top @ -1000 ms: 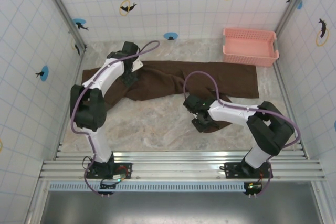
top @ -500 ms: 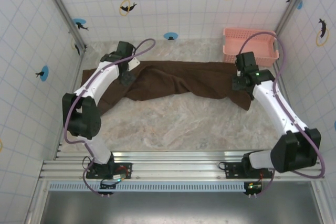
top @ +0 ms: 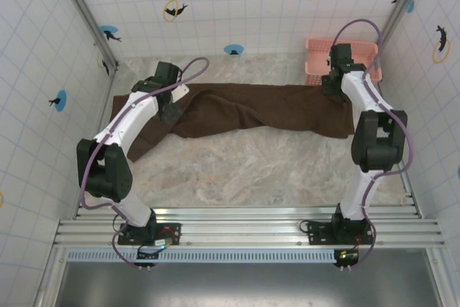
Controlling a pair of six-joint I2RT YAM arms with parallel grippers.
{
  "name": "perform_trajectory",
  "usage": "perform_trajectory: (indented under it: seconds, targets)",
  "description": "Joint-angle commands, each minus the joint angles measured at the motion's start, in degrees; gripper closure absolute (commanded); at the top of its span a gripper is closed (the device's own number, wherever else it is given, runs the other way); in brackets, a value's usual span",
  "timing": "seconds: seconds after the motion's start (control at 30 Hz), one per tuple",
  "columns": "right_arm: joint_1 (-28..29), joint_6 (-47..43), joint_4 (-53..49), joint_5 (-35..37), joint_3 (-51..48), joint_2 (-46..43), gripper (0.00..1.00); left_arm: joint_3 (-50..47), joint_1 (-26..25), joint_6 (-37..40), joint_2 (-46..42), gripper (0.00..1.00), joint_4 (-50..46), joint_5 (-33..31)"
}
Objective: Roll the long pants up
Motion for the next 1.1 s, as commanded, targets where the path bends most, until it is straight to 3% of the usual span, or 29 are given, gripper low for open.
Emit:
perform_trajectory:
  seconds: [0.0,0.03,0.13,0.23,0.3,0.5,0.83,0.97,1.07]
  targets:
    - [-1.45,-2.84,0.84,0.16,7.74,6.38,1.0,-3.63,0.45,-2.52,-3.14,0.03,-1.92,-2.36]
    - [-1.72,-3.19,-0.35,0.38,10.81,8.77,0.97,-4.25,0.41,-3.28,-3.62,0.03,-2.51,-3.22]
    - [-2.34,-3.32,-3.19,0.5,18.18,14.38,0.66,-6.1,0.47,-4.9,-4.67,0.03,-3.46,-7.67]
    - [-2.79,-2.15,-1.73,-0.97,19.12,14.52,0.52,-9.64,0.49,-4.87,-6.53,0.03,-1.7,-12.05]
    - [-2.98,-1.39,-1.4,-1.29,18.82,13.35,0.51,-12.37,0.39,-4.46,-8.58,0.03,-0.15,-11.29]
    - [-3.99,-0.05,-2.24,-3.99,17.93,10.08,0.5,-16.27,0.41,-8.54,-7.76,0.22,-3.05,-11.35]
    - [-4.03,-1.02,-1.53,-6.16,13.92,4.74,0.51,-18.04,0.36,-14.68,2.19,0.24,-5.81,-9.13]
    - [-4.03,-1.48,-0.25,-6.98,11.35,3.21,0.51,-18.24,0.35,-14.44,5.11,0.41,-4.2,-9.92]
    - [-3.99,-1.31,1.79,-8.4,8.07,1.22,0.52,-18.14,0.7,-14.43,8.92,0.6,-2.5,-14.59]
